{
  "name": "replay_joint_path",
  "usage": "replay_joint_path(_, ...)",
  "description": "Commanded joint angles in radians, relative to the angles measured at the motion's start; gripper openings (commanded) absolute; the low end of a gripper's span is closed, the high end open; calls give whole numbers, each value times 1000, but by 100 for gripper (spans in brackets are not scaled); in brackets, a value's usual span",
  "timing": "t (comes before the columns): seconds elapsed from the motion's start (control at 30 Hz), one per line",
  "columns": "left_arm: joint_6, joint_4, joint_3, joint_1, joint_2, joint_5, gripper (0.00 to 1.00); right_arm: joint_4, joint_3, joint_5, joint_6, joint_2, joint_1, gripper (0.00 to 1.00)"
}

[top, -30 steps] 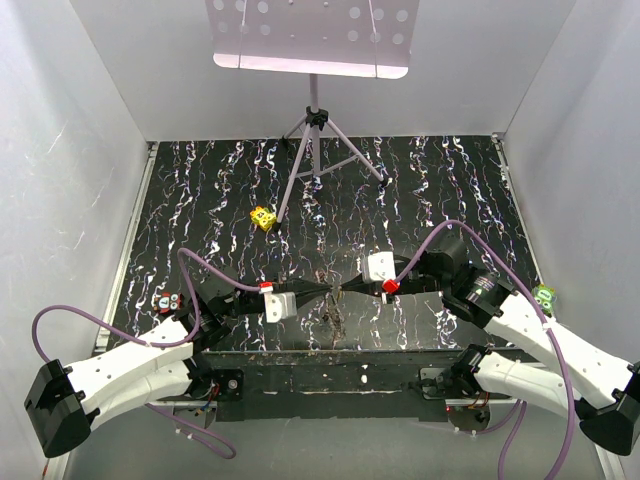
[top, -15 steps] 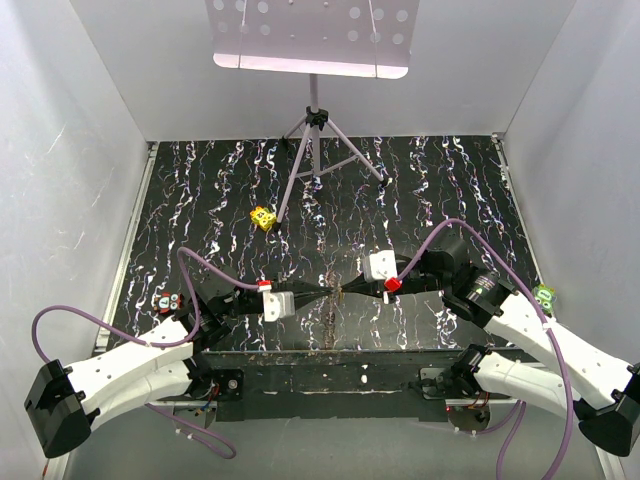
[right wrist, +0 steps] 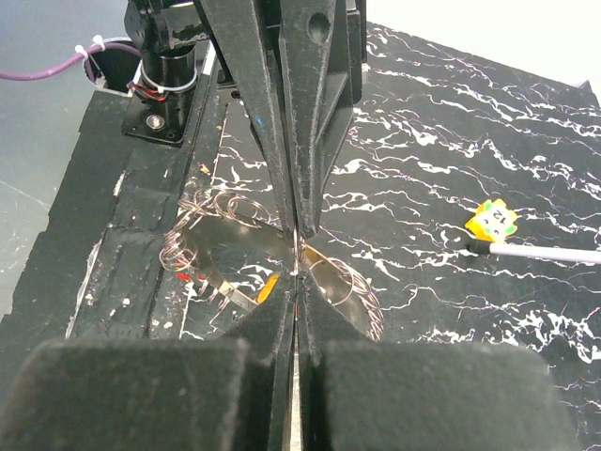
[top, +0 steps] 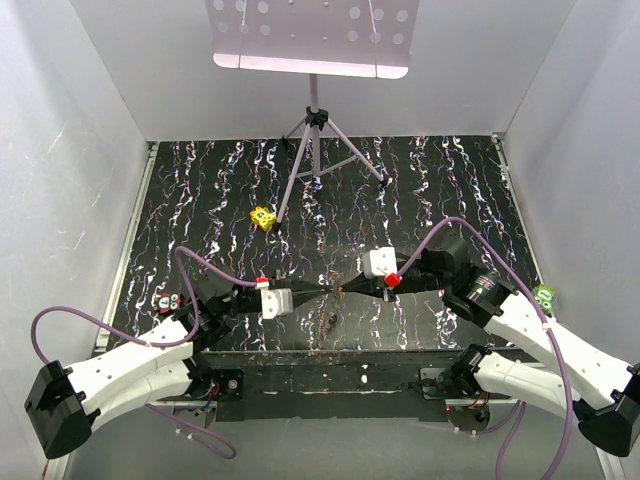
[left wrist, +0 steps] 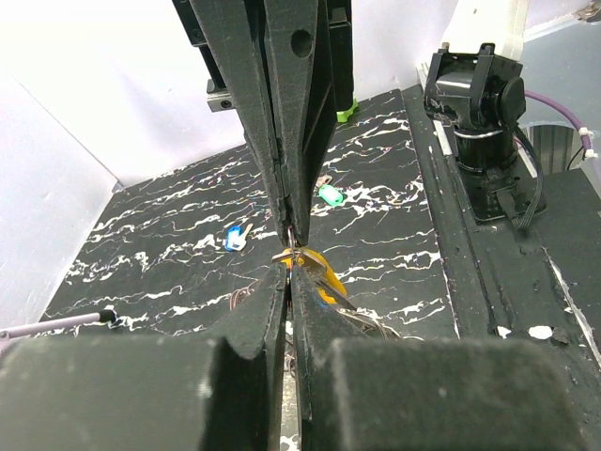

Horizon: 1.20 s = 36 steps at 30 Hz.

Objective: Put the keys on the keyring

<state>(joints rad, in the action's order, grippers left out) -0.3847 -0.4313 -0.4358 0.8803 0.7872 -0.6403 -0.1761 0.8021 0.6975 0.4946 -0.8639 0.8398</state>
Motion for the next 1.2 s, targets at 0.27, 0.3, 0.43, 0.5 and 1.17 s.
replay_joint_path(0.27, 32, -40, -52, -4, 32, 10, 0, -16, 51, 33, -59, 52, -70, 1)
replay_joint_path(0.3, 53, -49, -52, -6, 38, 16, 0, -16, 46, 33, -63, 61, -71, 1)
replay_joint_path(0.43, 202, -159, -46, -30, 64, 25, 0, -23, 42, 39, -76, 88, -85, 1)
replay_joint_path(0.5, 340, -251, -31, -55, 67, 47, 0, -39, 48, 46, -88, 103, -100, 1)
replay_joint_path(1.17, 892, -724, 2, -72, 113, 225, 0, 194, 115, 76, -456, 163, -127, 1)
